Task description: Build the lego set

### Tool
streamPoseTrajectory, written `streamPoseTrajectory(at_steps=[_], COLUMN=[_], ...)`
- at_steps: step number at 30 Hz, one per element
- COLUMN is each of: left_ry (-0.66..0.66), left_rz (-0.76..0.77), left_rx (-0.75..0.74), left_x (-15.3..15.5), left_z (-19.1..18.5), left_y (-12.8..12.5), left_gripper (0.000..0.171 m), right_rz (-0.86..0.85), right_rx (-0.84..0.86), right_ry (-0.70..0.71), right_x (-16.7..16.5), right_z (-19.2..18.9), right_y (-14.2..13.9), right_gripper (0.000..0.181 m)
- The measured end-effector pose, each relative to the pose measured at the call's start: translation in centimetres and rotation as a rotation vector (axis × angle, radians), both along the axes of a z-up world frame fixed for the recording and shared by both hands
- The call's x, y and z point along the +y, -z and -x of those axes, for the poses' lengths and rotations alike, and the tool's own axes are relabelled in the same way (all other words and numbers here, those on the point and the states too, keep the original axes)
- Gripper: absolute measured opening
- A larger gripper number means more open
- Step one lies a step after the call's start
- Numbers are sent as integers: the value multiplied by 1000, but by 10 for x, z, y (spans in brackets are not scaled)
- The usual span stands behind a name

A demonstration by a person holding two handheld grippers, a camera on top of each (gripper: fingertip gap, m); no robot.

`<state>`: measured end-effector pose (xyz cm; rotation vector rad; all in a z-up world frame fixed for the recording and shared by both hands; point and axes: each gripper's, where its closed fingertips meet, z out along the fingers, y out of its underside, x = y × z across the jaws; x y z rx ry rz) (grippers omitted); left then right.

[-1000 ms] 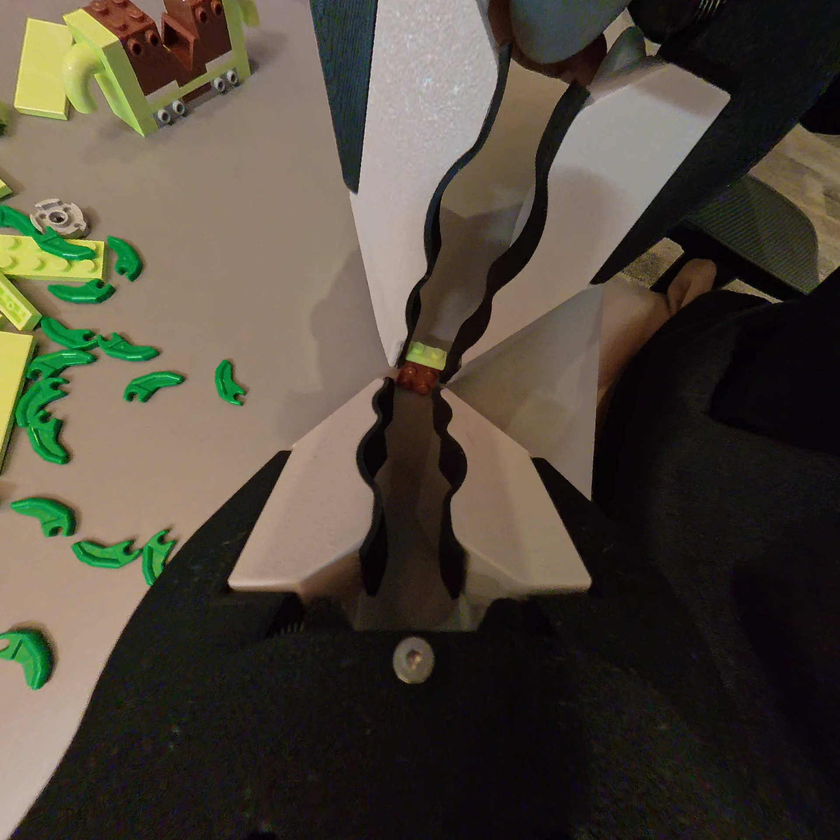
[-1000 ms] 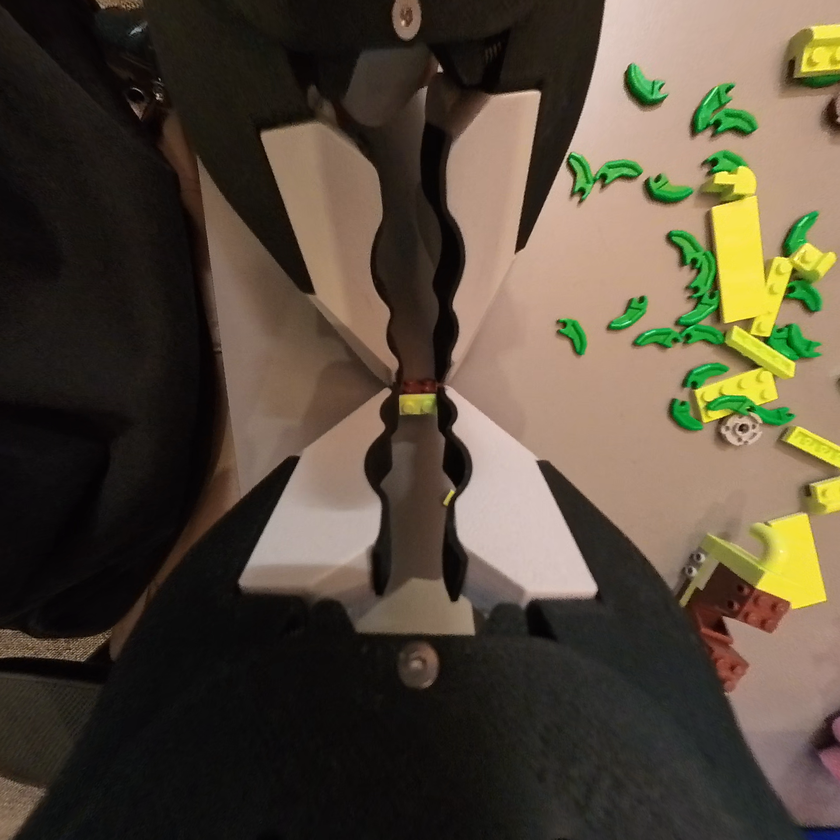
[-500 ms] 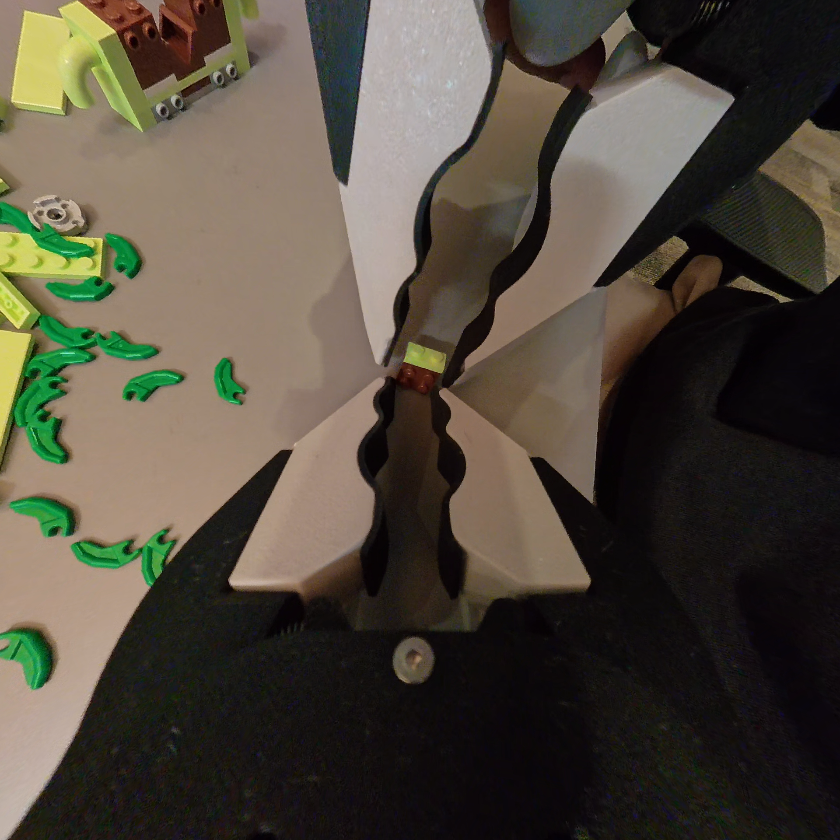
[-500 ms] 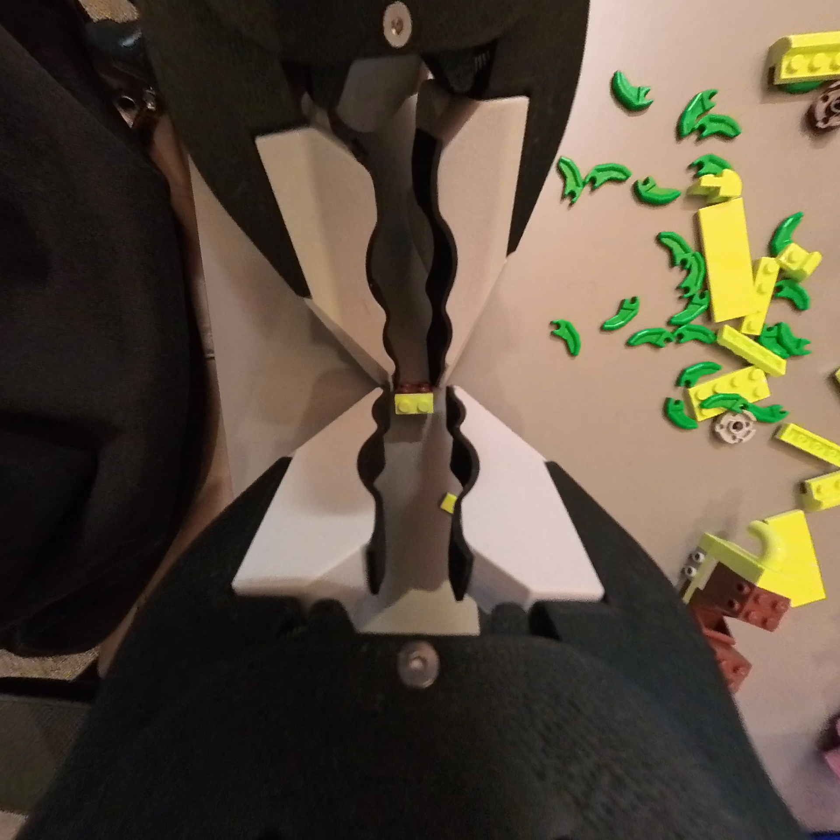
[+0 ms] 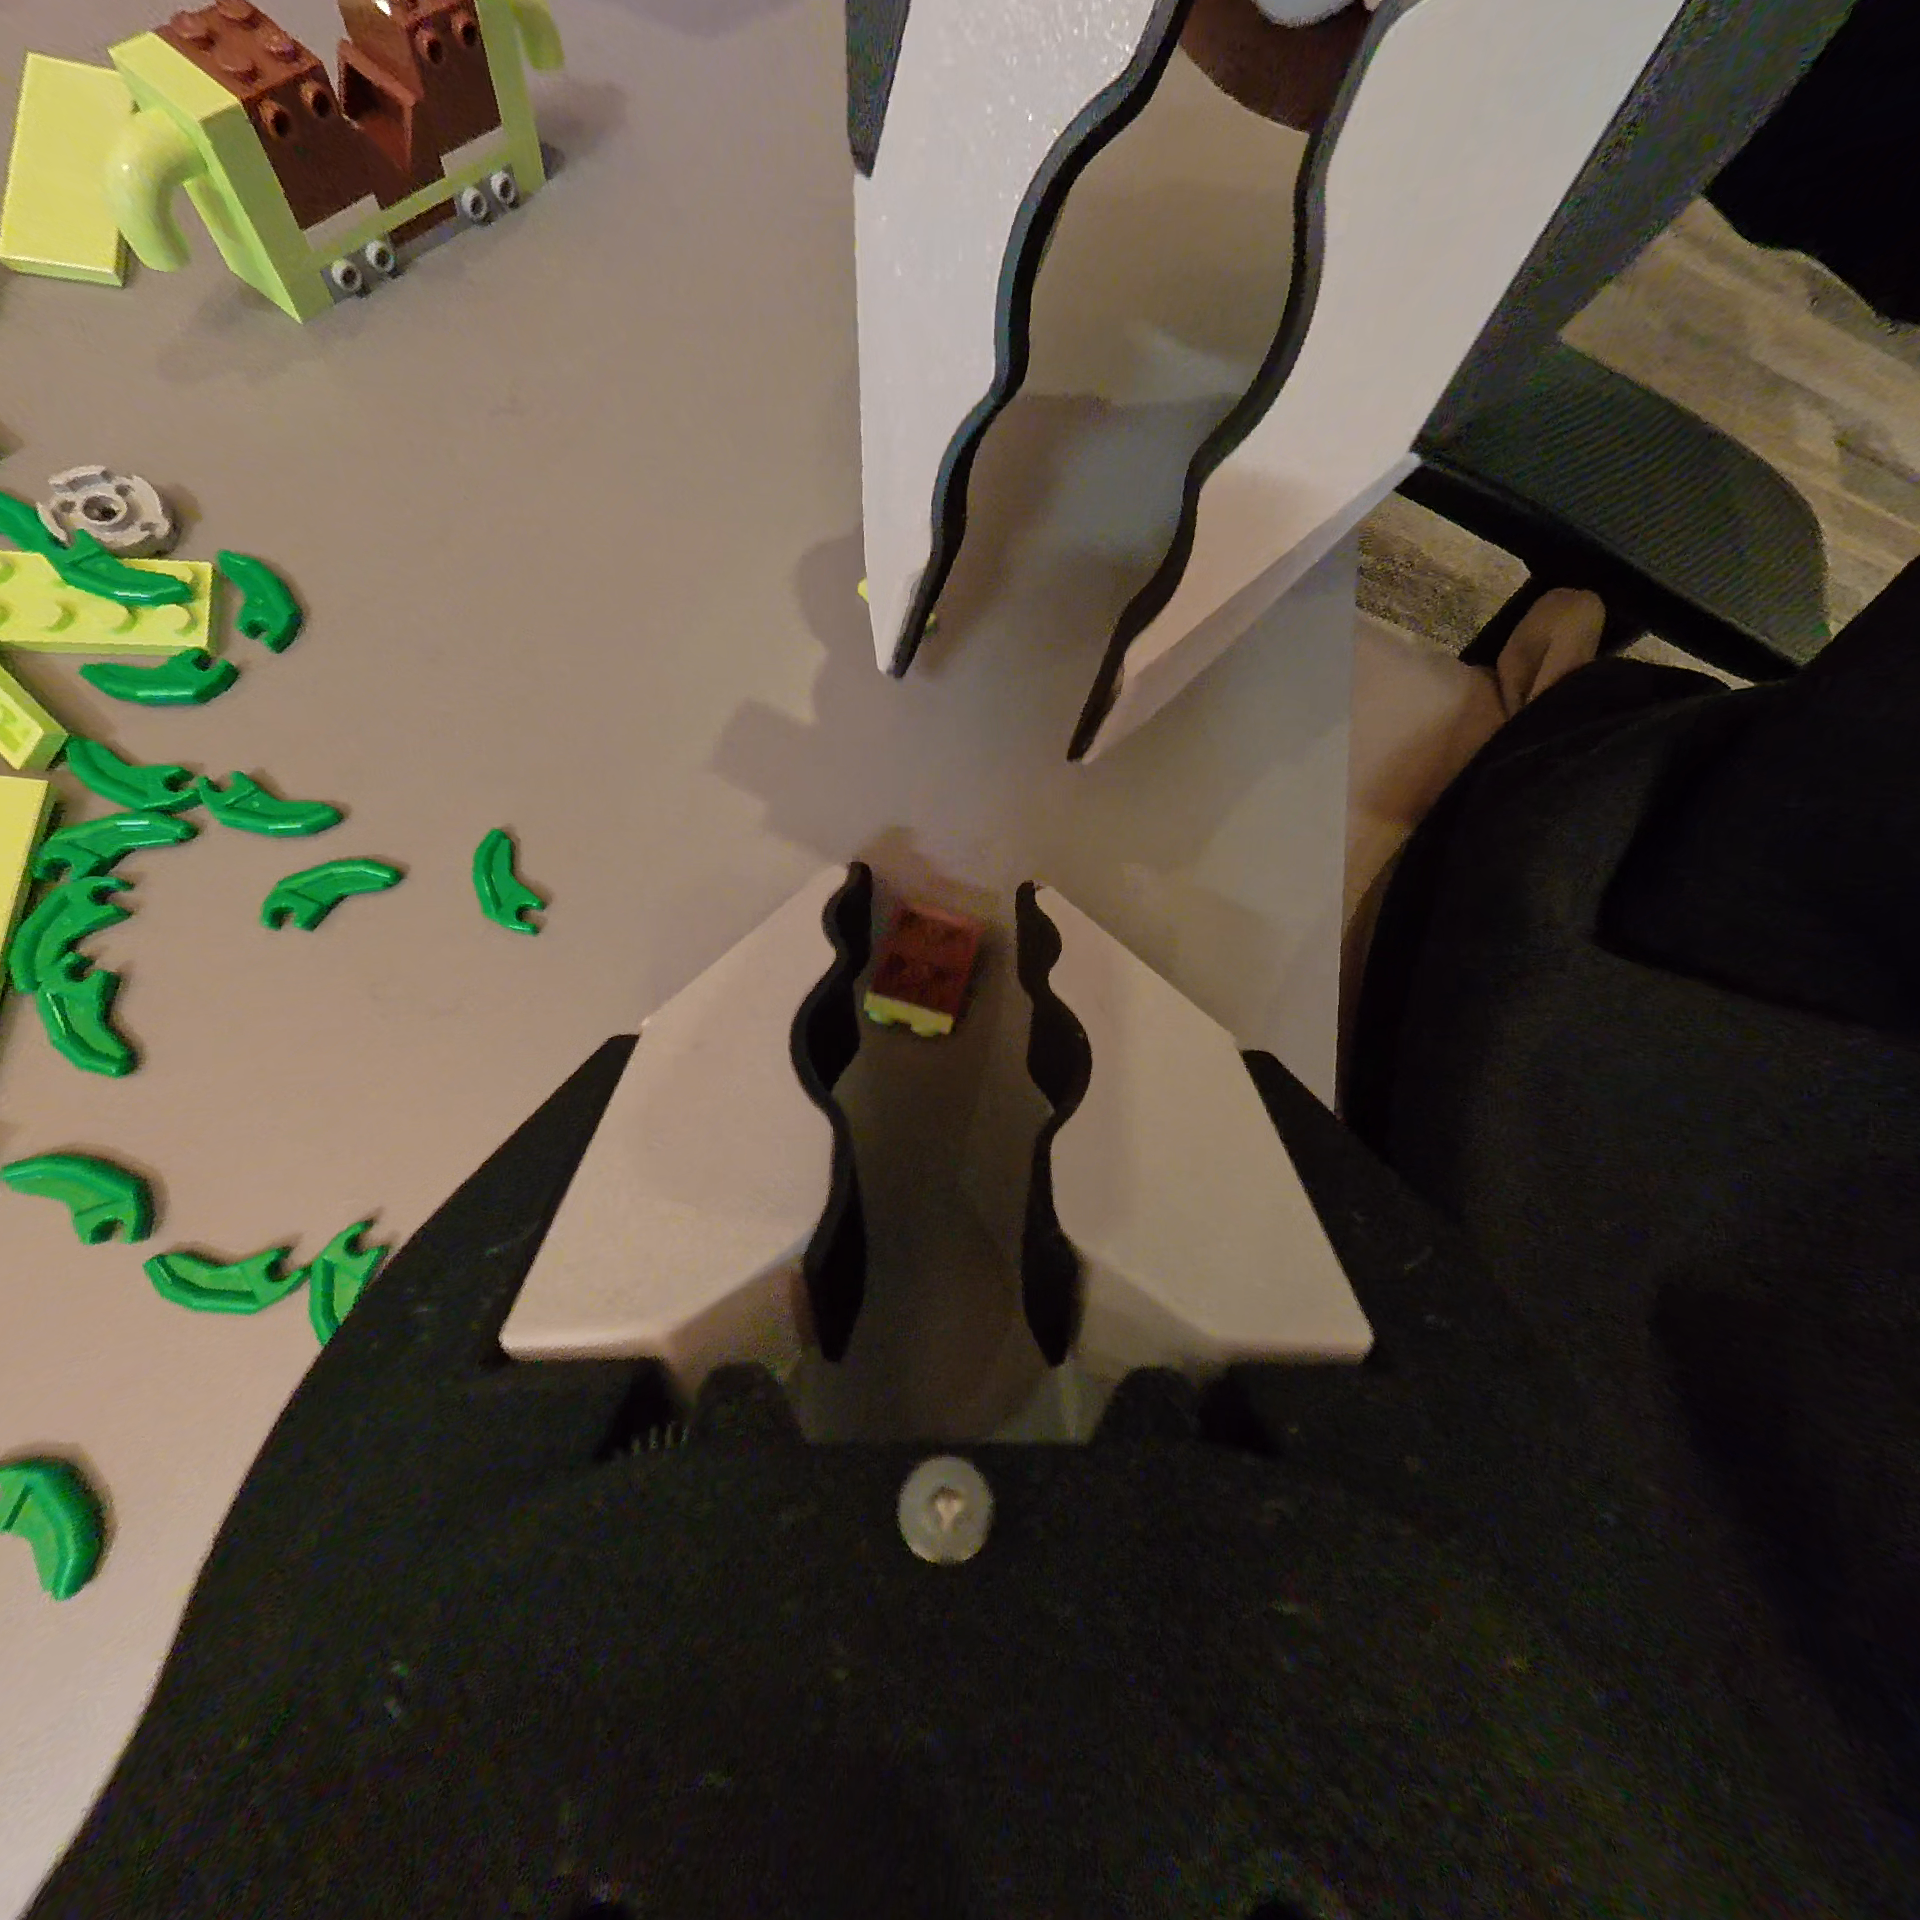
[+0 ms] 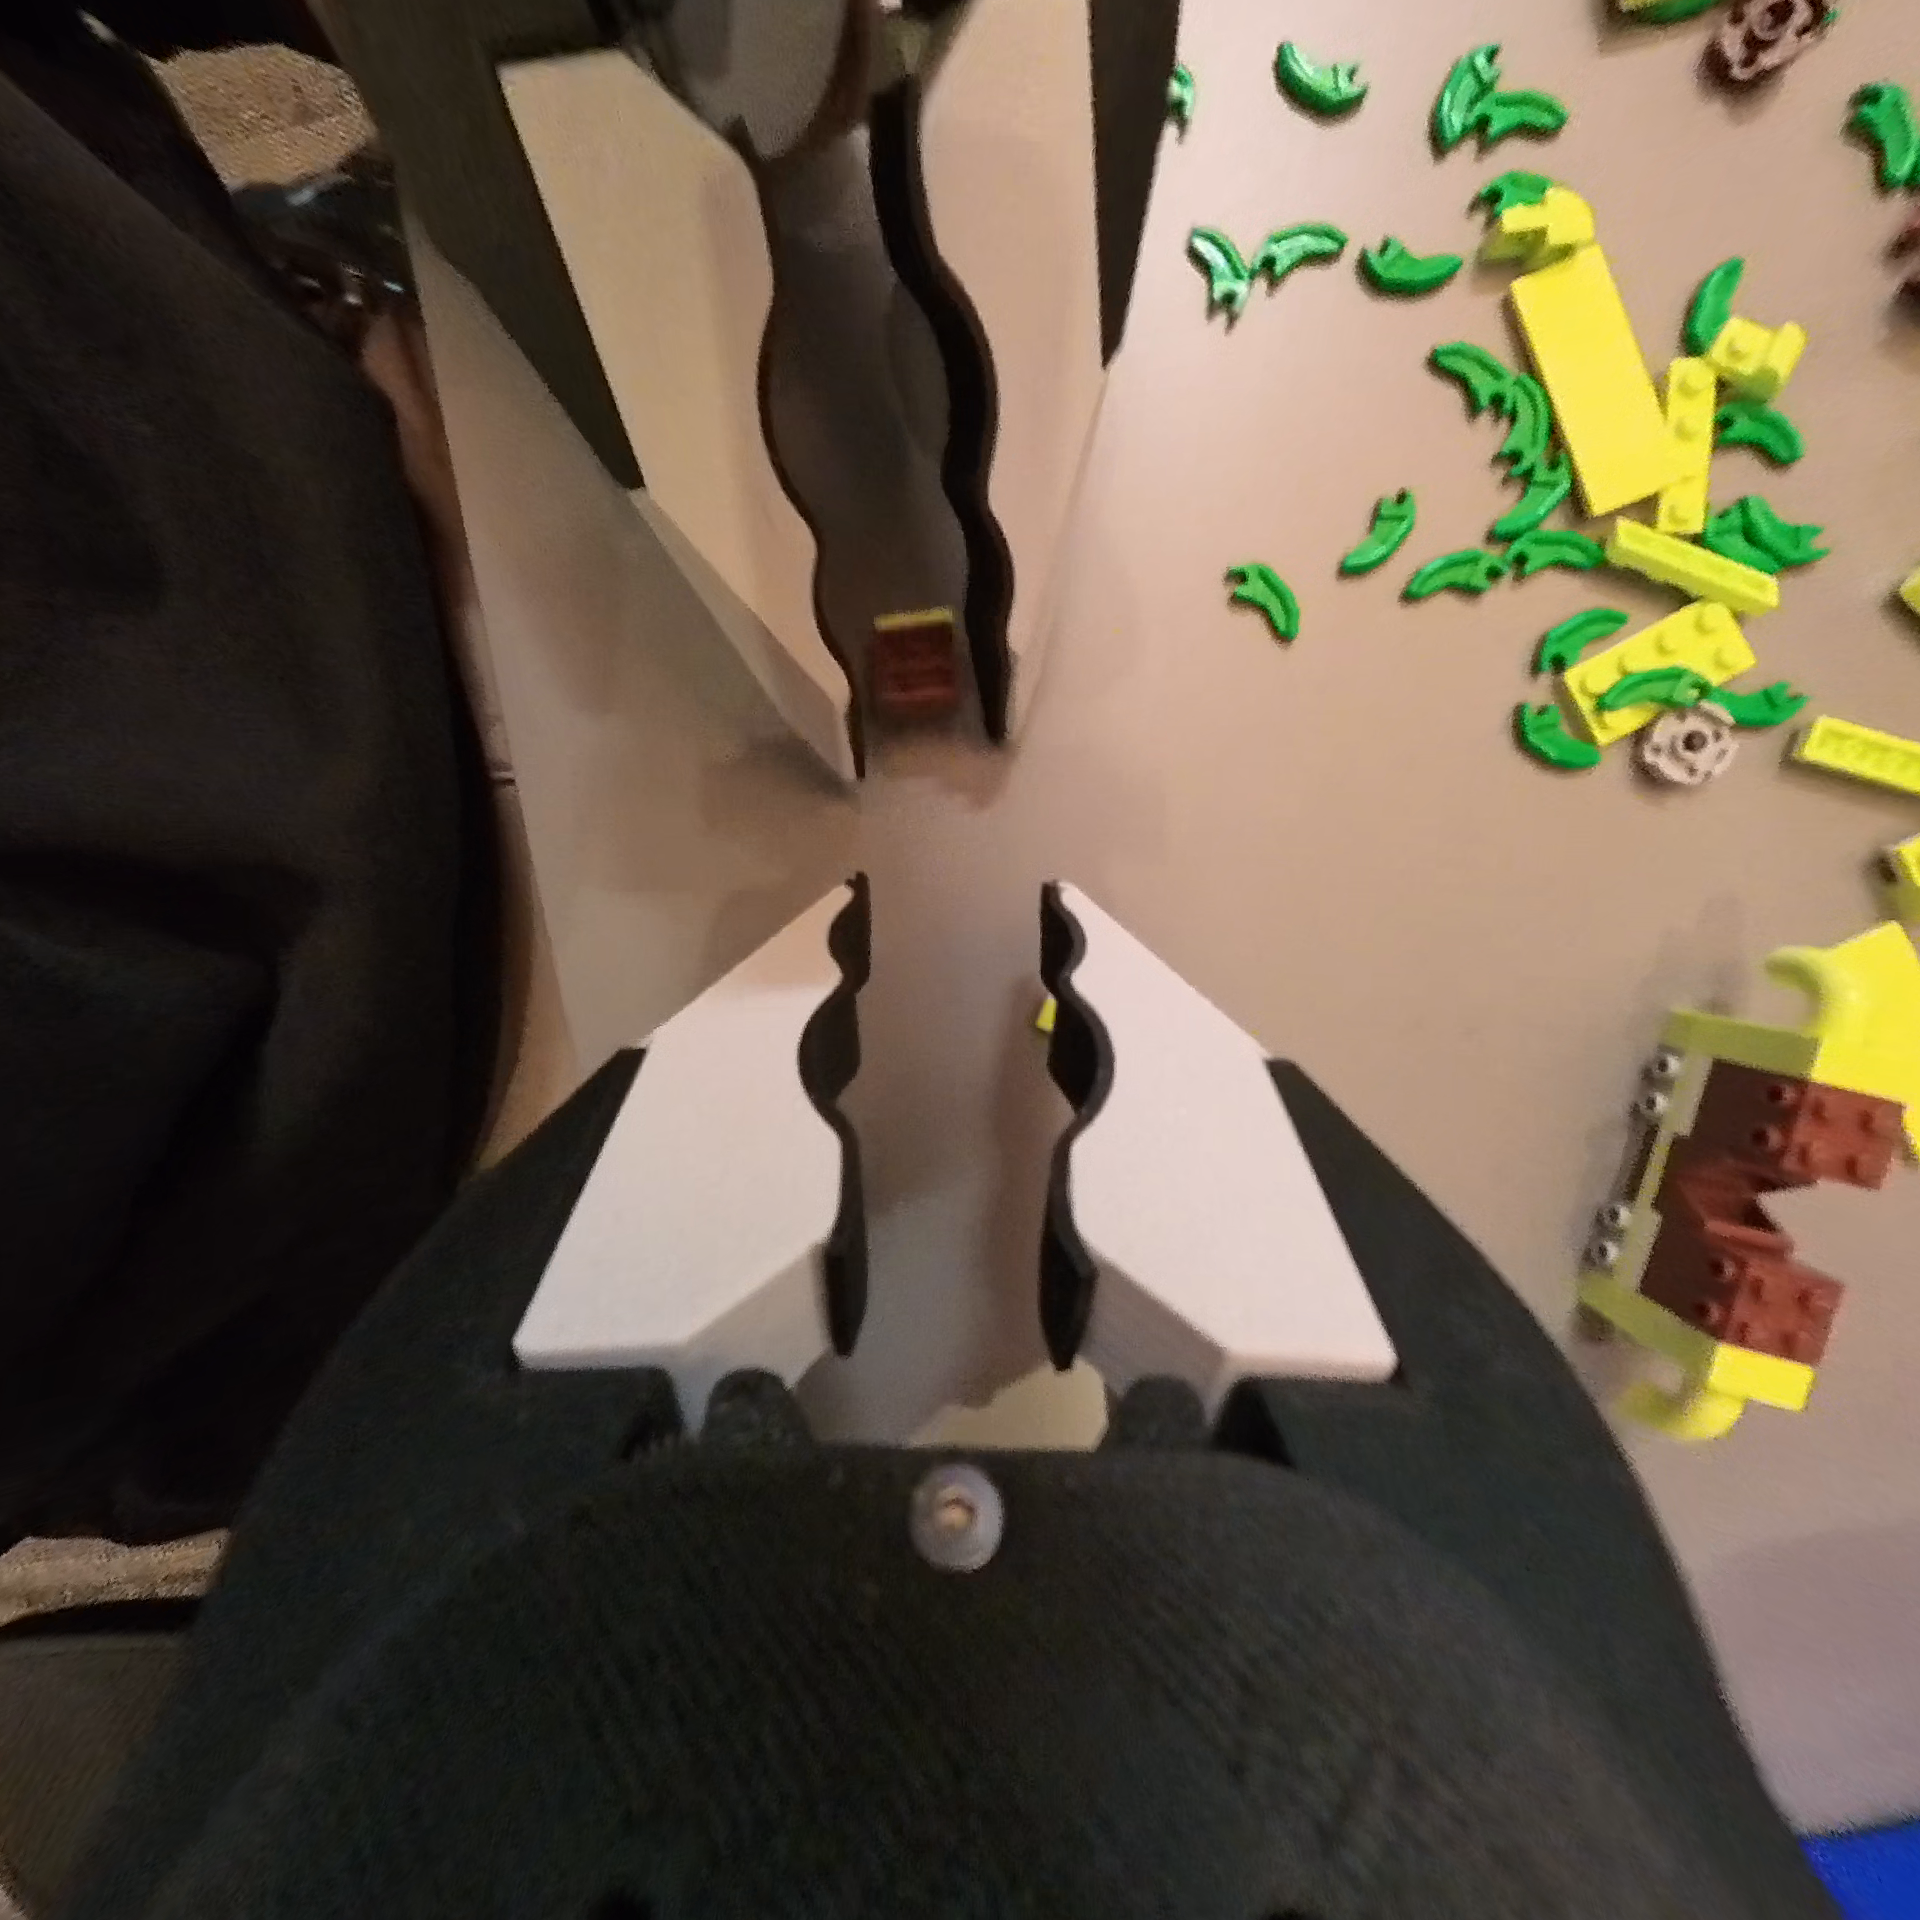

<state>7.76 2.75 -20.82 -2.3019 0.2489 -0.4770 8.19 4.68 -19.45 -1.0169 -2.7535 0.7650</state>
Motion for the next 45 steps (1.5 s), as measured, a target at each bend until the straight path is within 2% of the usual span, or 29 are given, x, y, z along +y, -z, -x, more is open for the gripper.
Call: streamPoseTrajectory(at_steps=[3, 7, 11, 16, 20, 22, 24, 27, 32, 35, 39, 45], left_ry=[-2, 4, 3, -99, -116, -65, -11, 12, 26, 31, 22, 70], left_rz=[0, -24, -70, -194, -203, -221, -281, -325, -385, -408, -472, -480], left_rx=[6, 11, -14, -162, -213, -245, -293, -311, -419, -437, -418, -518], left_x=[0, -1, -9, -17, -22, -24, -25, -26, -21, -18, -16, -19], left_z=[0, 1, 12, 46, 55, 46, 34, 28, 17, 10, 9, 2], left_y=[0, -3, -15, -42, -40, -43, -55, -62, -77, -82, -93, -99], left_gripper=[21, 25, 28, 25, 27, 38, 50, 56, 58, 50, 25, 24], right_rz=[-14, 9, 73, 110, 78, 62, 86, 182, 506, 736, 846, 861], right_rx=[4, 19, 78, 99, 86, 89, 109, 184, 379, 451, 433, 465], right_ry=[54, 98, 73, 13, -24, -45, -50, 0, 104, 134, 141, 156], right_x=[12, 17, -7, -39, -48, -50, -51, -48, -45, -49, -52, -52], right_z=[-1, -1, 5, 15, 23, 24, 25, 31, 36, 33, 29, 27], right_y=[1, -3, -7, 0, 11, 17, 16, -1, -59, -91, -97, -98], right_gripper=[30, 28, 25, 28, 29, 26, 14, 14, 13, 14, 13, 13])
